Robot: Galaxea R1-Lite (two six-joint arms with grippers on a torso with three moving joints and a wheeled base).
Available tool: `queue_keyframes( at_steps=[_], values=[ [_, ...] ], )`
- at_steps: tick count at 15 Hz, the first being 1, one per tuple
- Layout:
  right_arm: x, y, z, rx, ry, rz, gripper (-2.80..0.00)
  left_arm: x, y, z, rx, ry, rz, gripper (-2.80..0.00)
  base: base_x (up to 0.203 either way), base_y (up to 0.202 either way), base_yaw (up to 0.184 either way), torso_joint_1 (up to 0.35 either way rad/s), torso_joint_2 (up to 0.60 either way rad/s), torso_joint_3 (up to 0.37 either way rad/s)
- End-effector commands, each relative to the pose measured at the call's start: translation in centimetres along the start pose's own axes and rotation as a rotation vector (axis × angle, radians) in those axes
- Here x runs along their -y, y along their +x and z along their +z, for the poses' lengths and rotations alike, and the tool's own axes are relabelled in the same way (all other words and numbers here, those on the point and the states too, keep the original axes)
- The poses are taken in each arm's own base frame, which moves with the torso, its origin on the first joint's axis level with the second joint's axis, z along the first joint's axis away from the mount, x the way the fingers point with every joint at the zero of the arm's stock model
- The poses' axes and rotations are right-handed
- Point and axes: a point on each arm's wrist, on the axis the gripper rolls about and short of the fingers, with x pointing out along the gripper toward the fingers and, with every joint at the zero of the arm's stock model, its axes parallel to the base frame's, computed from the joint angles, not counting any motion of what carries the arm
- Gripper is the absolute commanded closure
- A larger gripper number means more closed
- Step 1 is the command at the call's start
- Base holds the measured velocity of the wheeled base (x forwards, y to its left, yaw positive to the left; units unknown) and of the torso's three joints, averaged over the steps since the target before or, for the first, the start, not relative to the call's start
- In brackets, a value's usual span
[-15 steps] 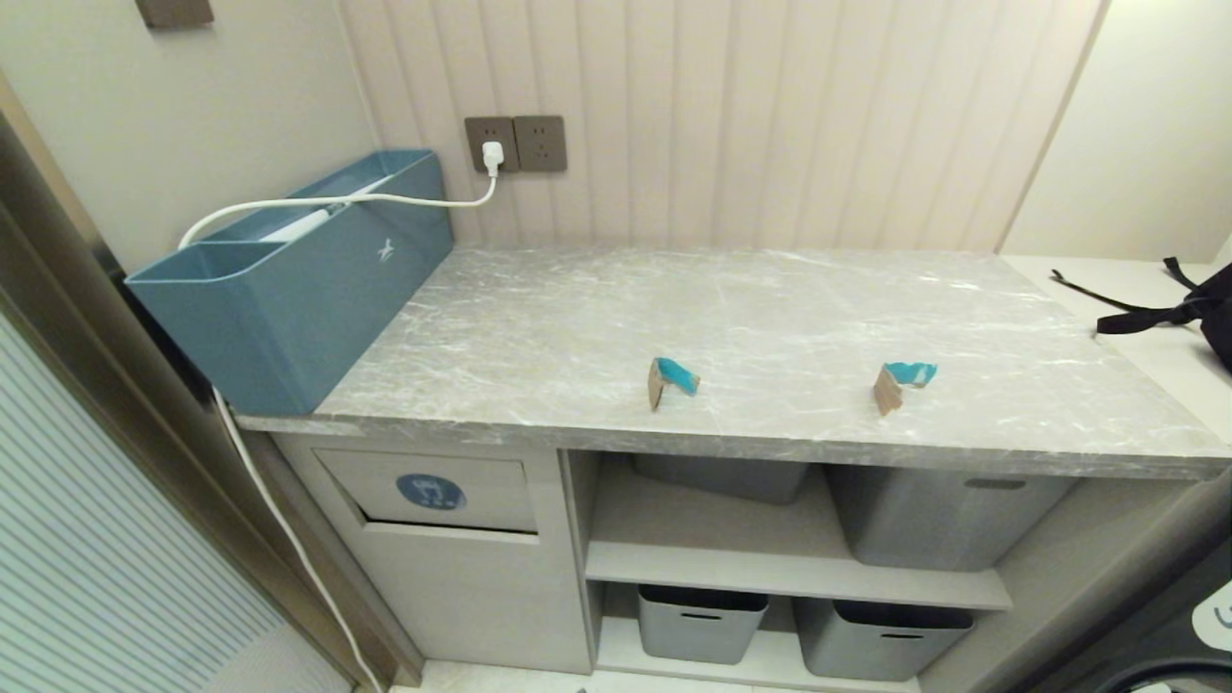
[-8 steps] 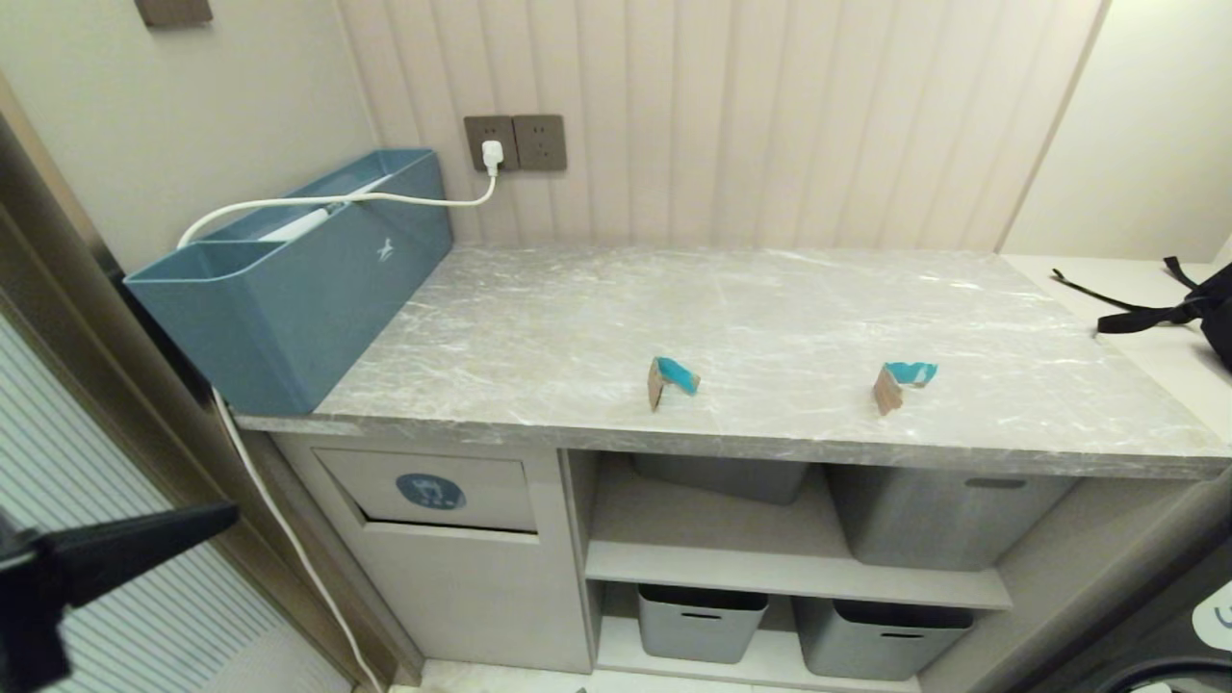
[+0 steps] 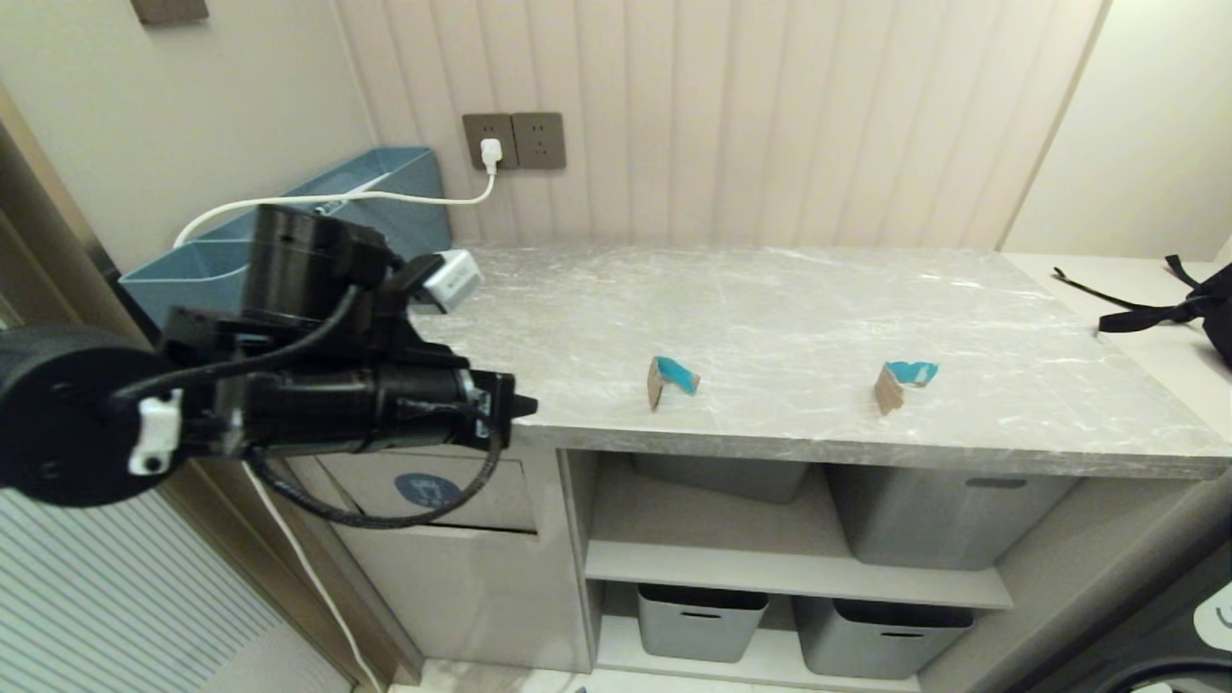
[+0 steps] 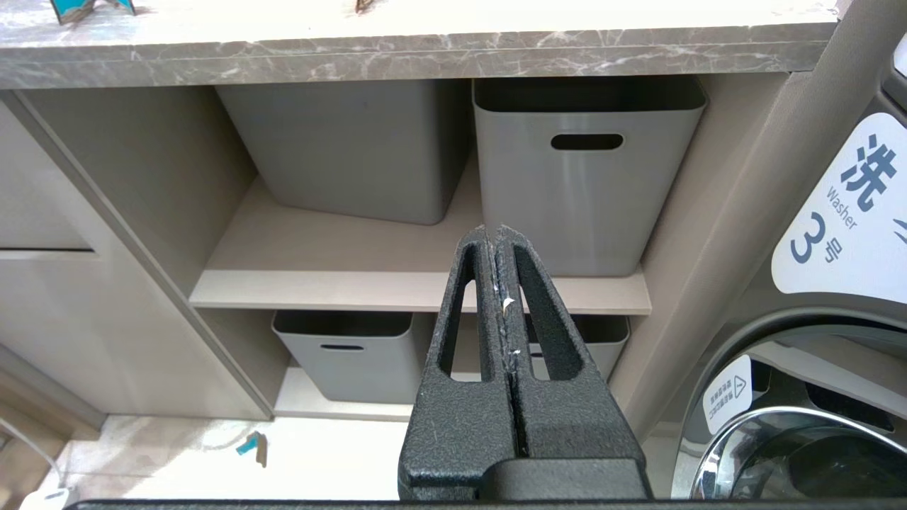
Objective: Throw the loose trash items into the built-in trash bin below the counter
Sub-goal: Pick up the garbage
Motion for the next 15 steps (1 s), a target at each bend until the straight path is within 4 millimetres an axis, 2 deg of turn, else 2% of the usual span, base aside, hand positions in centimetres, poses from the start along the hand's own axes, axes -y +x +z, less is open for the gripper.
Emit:
queue_keyframes(
  at_steps=[1,5,6,11,15],
  values=[
    [0.0,0.0,0.0,-0.001,0.000,0.000,0.00,1.6,5.9,-1.1,-0.085,0.021,0.018,0.00,0.000,0.000,0.000,0.000,0.00,0.000],
    [0.0,0.0,0.0,-0.001,0.000,-0.001,0.00,4.1,10.3,0.2,-0.037,0.019,0.075,0.00,0.000,0.000,0.000,0.000,0.00,0.000],
    [0.0,0.0,0.0,-0.001,0.000,-0.001,0.00,4.3,11.0,0.5,-0.023,0.021,0.092,-2.80,0.000,0.000,0.000,0.000,0.00,0.000],
    [0.0,0.0,0.0,-0.001,0.000,-0.001,0.00,5.1,13.0,1.9,0.039,0.057,0.175,-2.80,0.000,0.000,0.000,0.000,0.00,0.000],
    [0.0,0.0,0.0,-0.001,0.002,-0.001,0.00,7.1,15.2,2.9,0.101,0.089,0.185,-2.80,0.000,0.000,0.000,0.000,0.00,0.000]
  ],
)
